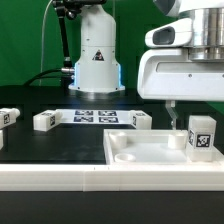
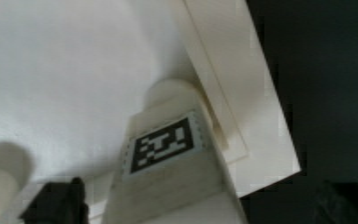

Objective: Assemble one leg

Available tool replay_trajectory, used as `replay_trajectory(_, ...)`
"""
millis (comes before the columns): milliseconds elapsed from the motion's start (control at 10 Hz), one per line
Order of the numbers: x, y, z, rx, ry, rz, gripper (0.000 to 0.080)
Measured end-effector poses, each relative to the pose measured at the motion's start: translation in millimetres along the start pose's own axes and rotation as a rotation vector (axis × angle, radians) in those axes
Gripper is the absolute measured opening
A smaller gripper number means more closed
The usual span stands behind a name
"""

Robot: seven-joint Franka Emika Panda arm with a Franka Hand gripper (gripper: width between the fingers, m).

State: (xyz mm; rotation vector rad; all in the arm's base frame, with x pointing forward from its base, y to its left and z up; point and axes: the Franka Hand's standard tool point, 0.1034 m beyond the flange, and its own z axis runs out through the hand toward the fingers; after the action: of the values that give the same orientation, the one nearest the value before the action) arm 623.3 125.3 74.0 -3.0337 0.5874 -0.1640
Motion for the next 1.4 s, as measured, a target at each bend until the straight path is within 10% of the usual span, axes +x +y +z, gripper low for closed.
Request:
replay_trajectory(500, 3.3, 2.0, -1.1, -0.006, 0.008, -0.267, 0.0649)
replay_trajectory(800, 3.8, 3.0, -1.1, -0.007, 0.009, -0.265, 0.0291)
replay_trajectory(1400, 2.3, 5.9, -1.4, 0.01, 0.038, 0.106, 0.0291)
